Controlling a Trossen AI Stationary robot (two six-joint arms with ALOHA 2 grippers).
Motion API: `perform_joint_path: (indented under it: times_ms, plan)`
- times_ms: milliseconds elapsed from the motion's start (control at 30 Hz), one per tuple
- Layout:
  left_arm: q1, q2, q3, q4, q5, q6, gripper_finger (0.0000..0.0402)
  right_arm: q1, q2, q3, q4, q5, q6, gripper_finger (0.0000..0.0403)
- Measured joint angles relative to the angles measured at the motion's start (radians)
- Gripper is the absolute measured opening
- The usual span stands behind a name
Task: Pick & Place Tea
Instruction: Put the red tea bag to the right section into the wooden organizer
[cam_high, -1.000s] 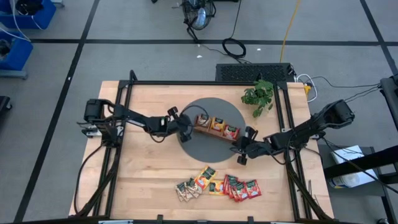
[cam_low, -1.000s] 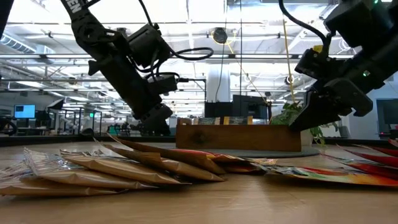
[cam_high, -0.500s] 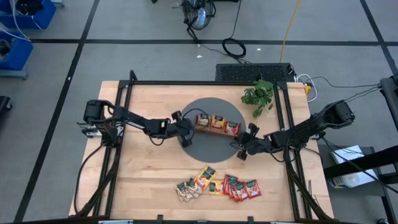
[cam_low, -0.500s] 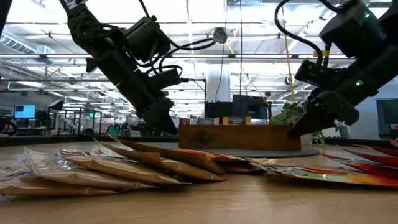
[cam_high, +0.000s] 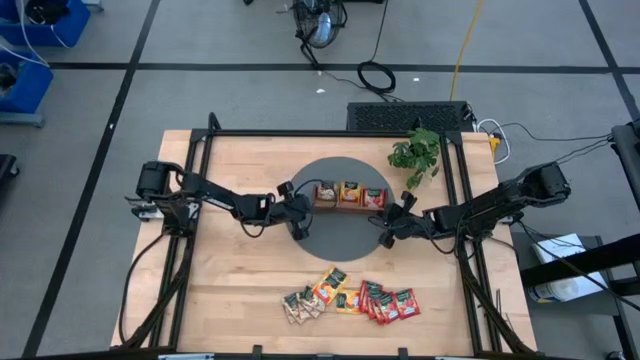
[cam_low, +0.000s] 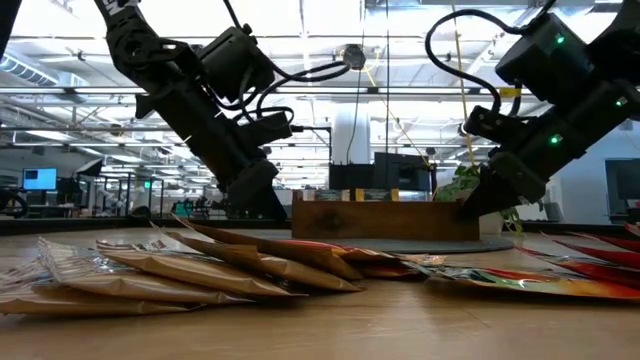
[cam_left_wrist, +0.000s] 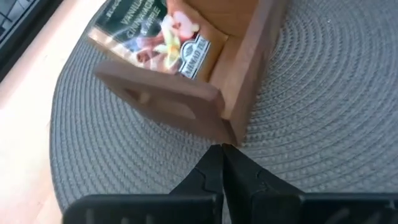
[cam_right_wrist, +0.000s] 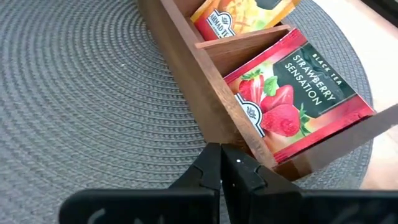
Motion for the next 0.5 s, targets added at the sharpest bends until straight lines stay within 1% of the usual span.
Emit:
perform_joint_path:
  times_ms: [100,233,333,400,467,500]
  plan:
    - [-0.008,-0.001,0.0,-0.034,-0.02,0.001,0.0023,0.0,0.0,0.0,0.007,0.0,-0.014,0.0]
    - [-0.035,-0.042,0.0,-0.106,-0.058,-0.006,0.0018,0.026,0.0,0.0,0.089,-0.013,-0.065,0.0]
    - [-0.068,-0.08,0.0,-0.154,-0.051,-0.031,0.0005,0.047,-0.014,0.0,0.156,-0.08,-0.099,0.0]
    - [-0.094,-0.105,0.0,-0.153,-0.036,-0.052,0.0005,0.06,-0.035,0.0,0.179,-0.142,-0.102,0.0]
    - [-0.124,-0.125,0.0,-0.151,0.015,-0.062,0.0013,0.088,-0.06,0.0,0.203,-0.206,-0.121,0.0]
    - [-0.141,-0.13,0.0,-0.137,0.056,-0.064,0.0017,0.109,-0.069,0.001,0.221,-0.237,-0.145,0.0]
